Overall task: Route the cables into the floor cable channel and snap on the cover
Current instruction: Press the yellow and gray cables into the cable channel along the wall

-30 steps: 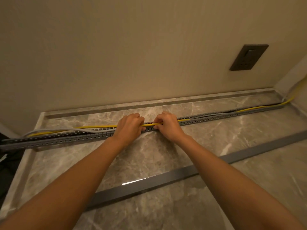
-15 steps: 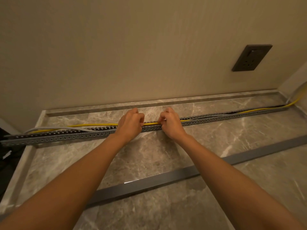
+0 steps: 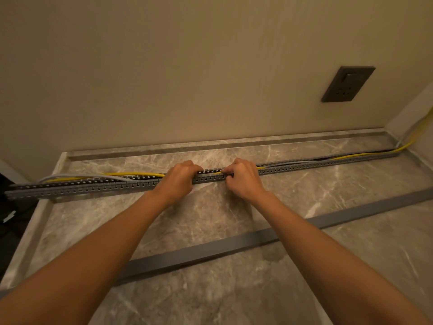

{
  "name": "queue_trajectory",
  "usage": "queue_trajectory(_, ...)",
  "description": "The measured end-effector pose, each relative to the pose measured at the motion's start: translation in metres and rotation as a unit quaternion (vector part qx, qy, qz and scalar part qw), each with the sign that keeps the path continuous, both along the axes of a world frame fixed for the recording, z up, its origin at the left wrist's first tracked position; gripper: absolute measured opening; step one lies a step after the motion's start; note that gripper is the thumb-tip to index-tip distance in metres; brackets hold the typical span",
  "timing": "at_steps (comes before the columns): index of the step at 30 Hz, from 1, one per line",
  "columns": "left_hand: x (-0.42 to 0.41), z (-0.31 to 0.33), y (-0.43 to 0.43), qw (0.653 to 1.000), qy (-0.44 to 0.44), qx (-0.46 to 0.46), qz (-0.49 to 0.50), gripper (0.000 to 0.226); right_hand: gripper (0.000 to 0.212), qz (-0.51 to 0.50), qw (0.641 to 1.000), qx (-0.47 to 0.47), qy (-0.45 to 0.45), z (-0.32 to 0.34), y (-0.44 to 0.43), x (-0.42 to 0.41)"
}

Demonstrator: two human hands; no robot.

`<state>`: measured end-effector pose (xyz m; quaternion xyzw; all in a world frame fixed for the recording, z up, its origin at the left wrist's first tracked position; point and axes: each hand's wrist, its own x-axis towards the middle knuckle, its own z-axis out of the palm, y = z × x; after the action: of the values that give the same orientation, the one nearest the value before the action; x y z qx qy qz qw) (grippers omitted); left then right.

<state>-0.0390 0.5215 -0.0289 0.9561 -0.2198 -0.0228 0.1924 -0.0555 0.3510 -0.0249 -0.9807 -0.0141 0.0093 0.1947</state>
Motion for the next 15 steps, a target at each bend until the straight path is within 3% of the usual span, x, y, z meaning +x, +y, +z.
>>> queue_trajectory(2, -0.002, 0.003, 0.008, 0.998, -0.014, -0.042, 0.034, 0.032, 0.035, -0.008, 1.000, -0.025, 0.007, 0.003, 0.005, 0.000)
queue_trajectory(7, -0.003, 0.008, 0.038, 0.995, 0.005, -0.028, 0.091, 0.032, 0.032, 0.002, 0.998, -0.048, -0.038, 0.002, 0.036, -0.003)
queue_trajectory(13, 0.010, 0.015, 0.091, 0.975, 0.076, -0.033, 0.205, 0.038, 0.039, 0.102, 0.994, 0.040, 0.023, 0.008, 0.104, 0.010)
queue_trajectory(15, 0.012, 0.015, 0.106, 0.975, 0.112, -0.007, 0.191, 0.033, 0.038, 0.136, 0.988, 0.055, 0.043, 0.008, 0.122, 0.013)
